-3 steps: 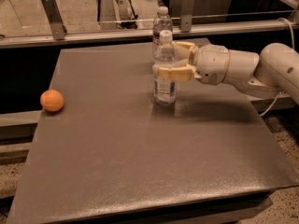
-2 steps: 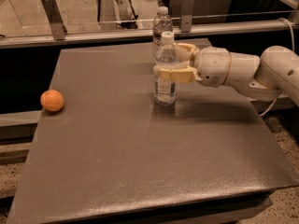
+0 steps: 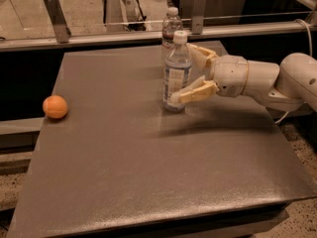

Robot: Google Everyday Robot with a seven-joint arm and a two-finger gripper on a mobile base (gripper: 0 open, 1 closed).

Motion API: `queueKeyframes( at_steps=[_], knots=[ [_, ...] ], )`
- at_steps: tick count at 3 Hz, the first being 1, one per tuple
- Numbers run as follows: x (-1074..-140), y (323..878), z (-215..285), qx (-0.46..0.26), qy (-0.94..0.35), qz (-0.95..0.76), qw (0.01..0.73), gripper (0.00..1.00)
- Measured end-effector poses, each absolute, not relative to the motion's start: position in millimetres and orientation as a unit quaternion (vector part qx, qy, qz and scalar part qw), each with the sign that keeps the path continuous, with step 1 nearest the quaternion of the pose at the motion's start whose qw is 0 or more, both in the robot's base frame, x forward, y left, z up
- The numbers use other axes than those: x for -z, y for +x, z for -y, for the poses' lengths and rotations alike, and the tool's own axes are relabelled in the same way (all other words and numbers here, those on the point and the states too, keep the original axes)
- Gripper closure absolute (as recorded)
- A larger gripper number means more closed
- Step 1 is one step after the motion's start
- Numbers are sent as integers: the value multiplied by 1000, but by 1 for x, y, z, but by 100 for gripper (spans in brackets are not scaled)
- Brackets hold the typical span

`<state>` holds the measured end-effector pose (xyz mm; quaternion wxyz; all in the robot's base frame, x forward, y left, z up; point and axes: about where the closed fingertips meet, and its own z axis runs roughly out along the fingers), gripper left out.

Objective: Place blue plastic bottle upright

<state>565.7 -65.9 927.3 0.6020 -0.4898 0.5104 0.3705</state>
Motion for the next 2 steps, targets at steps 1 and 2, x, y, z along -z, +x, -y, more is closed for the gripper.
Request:
queueKeyframes(
  at_steps=[1, 2],
  knots=[
    [-924, 562, 100, -346, -493, -529, 598, 0],
    [-918, 554, 147, -316, -490, -561, 588, 0]
  ],
)
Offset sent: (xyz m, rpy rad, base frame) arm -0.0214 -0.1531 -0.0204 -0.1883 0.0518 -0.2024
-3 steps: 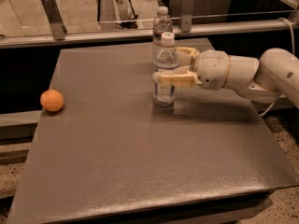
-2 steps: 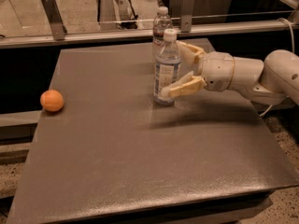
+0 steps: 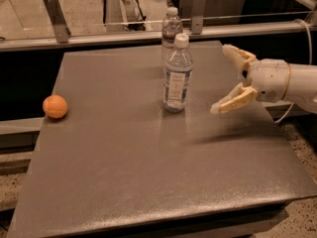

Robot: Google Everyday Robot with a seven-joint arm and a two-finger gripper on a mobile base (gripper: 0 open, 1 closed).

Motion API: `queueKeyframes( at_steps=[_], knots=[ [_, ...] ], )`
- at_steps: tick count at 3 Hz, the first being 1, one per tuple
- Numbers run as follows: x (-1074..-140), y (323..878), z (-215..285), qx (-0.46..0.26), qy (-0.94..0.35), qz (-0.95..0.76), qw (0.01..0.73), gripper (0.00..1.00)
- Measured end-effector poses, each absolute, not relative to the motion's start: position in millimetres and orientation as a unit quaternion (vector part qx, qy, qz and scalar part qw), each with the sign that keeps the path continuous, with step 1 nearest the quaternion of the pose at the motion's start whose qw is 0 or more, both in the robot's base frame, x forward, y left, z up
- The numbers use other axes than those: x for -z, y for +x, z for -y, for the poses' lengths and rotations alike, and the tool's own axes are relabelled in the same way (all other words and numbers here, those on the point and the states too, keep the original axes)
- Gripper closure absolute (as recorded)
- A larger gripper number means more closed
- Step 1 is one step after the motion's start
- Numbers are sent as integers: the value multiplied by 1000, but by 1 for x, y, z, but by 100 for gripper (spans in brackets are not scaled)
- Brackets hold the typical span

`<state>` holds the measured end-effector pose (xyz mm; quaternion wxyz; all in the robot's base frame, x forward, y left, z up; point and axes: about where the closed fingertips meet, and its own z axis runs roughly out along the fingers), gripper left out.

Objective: Place blue plastic bottle upright

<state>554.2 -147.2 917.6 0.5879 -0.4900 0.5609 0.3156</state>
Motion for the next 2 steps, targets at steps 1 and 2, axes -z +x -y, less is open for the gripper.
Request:
queueKeyframes(
  at_steps=[1, 2],
  knots=[
    [-910, 543, 201, -290, -470, -595, 584, 0],
    [-908, 541, 207, -287, -467, -598, 584, 0]
  ],
)
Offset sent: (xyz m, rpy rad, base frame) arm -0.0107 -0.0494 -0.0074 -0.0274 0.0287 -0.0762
